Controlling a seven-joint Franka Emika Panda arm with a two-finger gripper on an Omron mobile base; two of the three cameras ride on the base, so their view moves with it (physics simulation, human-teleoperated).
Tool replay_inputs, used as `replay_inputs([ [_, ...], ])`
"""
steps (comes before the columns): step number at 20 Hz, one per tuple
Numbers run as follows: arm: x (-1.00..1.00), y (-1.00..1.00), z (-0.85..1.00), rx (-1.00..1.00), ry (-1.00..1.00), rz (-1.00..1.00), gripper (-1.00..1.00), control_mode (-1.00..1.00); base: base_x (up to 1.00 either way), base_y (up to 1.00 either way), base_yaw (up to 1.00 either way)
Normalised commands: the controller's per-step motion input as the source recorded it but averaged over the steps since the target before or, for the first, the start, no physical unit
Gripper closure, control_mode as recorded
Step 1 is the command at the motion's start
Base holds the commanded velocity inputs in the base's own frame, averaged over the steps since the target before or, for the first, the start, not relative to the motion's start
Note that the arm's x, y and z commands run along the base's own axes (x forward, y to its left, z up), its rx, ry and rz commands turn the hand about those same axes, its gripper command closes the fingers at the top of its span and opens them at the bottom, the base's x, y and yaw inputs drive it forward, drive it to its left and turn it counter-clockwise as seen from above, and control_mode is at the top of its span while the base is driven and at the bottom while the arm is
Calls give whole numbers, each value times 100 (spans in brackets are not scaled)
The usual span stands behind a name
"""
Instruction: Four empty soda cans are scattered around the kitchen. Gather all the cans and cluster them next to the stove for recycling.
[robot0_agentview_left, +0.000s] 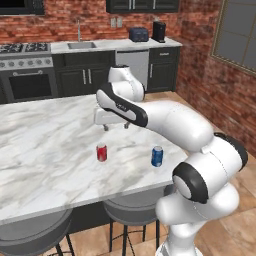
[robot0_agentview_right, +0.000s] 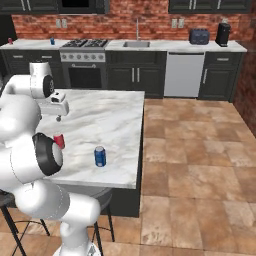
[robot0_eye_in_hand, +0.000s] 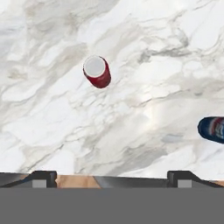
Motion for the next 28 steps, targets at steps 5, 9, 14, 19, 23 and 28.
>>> replay_inputs([
  [5,22,9,-28,0,-2,0,-100,-100,0,0,0],
  [9,14,12,-22,0,0,0,-100,-100,0,0,0],
  [14,9,9,-16,0,0,0,-100,-100,0,0,0],
  [19,5,7,-14,0,0,0,-100,-100,0,0,0],
  [23,0,5,-12,0,0,1,-100,-100,0,0,0],
  [28,13,3,-16,0,0,1,-100,-100,0,0,0],
])
